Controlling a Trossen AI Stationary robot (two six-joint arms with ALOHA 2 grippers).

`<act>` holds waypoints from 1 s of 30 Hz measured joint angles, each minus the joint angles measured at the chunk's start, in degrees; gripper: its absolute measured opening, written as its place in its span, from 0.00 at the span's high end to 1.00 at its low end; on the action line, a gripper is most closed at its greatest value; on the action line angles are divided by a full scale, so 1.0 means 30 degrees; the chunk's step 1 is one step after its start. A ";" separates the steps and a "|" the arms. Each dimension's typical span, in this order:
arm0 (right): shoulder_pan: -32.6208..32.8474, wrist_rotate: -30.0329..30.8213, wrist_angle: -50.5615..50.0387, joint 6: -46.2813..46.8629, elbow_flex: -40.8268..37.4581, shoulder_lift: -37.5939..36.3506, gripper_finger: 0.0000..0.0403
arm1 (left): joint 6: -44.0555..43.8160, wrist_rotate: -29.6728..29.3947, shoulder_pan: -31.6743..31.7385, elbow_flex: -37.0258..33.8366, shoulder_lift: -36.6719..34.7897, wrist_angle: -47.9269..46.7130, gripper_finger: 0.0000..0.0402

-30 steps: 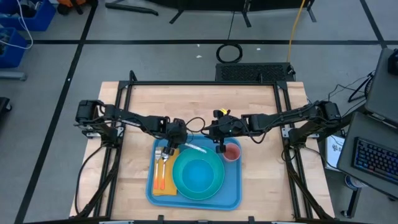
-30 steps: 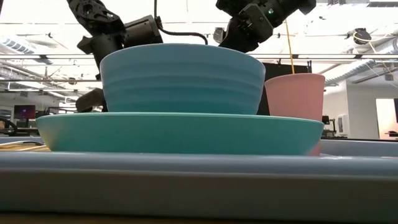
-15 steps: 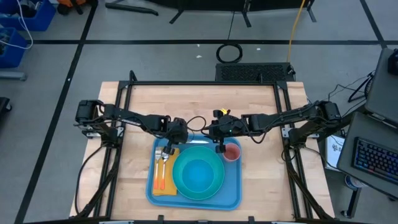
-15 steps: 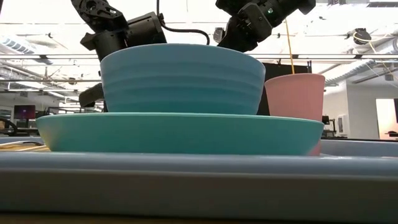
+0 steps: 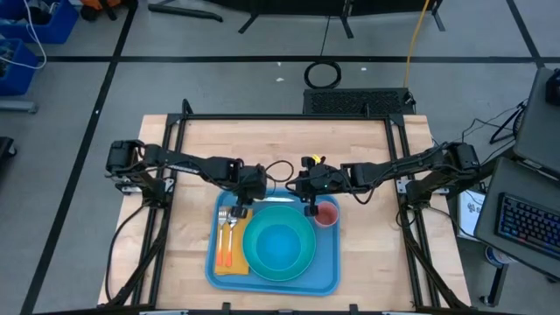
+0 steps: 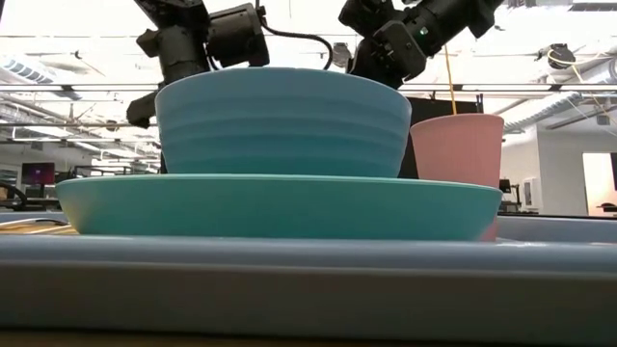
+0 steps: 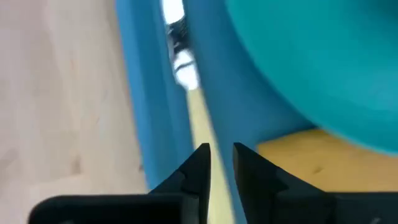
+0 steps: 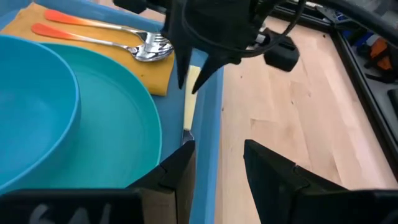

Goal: Set up tray
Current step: Put the yellow knife on the yellow napkin to the right of the orange spoon

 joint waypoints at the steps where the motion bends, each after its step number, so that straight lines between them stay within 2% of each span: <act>1: 0.0000 0.0000 0.0025 0.0005 0.0000 0.0000 0.69 | 0.0001 0.0262 0.0000 0.0007 -0.0015 0.0023 0.81; 9: 0.0000 0.0000 -0.0144 0.0048 0.0000 0.0000 0.69 | -0.0770 0.0855 0.0085 -0.0604 0.0868 -0.0190 0.69; 19: 0.0000 0.0000 -0.0137 0.0044 0.0000 0.0000 0.69 | -0.0636 -0.0153 0.0015 -0.0631 0.0998 0.0449 0.53; 24: 0.0000 0.0000 -0.0137 0.0058 0.0000 0.0000 0.69 | -0.0565 -0.0407 -0.0015 -0.0631 0.0998 0.1045 0.52; 30: 0.0000 0.0000 -0.0151 0.0087 0.0000 0.0000 0.69 | -0.0500 0.0182 0.0146 -0.0563 0.1869 0.1294 0.59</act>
